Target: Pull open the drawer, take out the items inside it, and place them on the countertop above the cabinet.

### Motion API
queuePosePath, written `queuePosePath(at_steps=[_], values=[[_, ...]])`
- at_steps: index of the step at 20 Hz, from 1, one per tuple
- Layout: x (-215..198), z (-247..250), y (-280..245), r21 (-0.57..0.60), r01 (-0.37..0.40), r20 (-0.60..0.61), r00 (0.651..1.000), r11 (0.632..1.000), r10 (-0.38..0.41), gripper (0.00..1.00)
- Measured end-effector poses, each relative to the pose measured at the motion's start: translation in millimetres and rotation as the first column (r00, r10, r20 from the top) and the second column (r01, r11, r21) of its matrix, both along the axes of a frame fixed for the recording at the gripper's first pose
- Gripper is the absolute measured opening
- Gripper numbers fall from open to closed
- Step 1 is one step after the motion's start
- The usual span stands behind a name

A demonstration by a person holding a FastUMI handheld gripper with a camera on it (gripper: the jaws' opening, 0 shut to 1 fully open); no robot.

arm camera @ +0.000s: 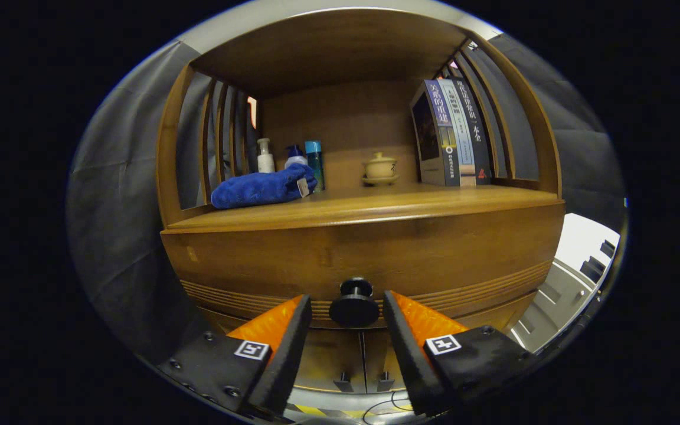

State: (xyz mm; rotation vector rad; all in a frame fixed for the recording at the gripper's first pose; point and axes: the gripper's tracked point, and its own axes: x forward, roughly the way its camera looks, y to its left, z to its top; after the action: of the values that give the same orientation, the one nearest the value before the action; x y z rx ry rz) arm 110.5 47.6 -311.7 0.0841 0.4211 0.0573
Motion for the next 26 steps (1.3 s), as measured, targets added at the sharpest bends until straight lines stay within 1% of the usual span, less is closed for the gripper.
queuePosePath(at_steps=[1, 2, 4, 5, 7, 12, 15, 19, 22, 26], values=[[4, 0, -1, 0.002, 0.003, -0.001, 1.0, 1.0, -0.003, 0.75], [7, 2, -9, -0.015, 0.031, 0.009, 0.999, 0.999, -0.031, 0.72], [6, -1, -7, 0.01, 0.029, -0.002, 1.0, 1.0, -0.029, 0.53], [6, -2, -4, 0.017, 0.023, -0.004, 1.0, 1.0, -0.023, 0.53], [6, 1, -7, 0.0, 0.016, 0.008, 1.0, 1.0, -0.016, 0.45], [-7, 3, -7, -0.001, -0.008, 0.004, 1.0, 1.0, 0.008, 0.45], [-28, 8, -6, -0.023, -0.026, 0.001, 1.0, 0.999, 0.026, 0.45], [-63, 17, -5, -0.015, -0.052, -0.015, 0.999, 0.999, 0.051, 0.44], [-91, 23, -3, -0.03, -0.081, -0.015, 0.997, 0.996, 0.081, 0.45], [-119, 30, -1, -0.031, -0.104, -0.017, 0.994, 0.994, 0.103, 0.44]])
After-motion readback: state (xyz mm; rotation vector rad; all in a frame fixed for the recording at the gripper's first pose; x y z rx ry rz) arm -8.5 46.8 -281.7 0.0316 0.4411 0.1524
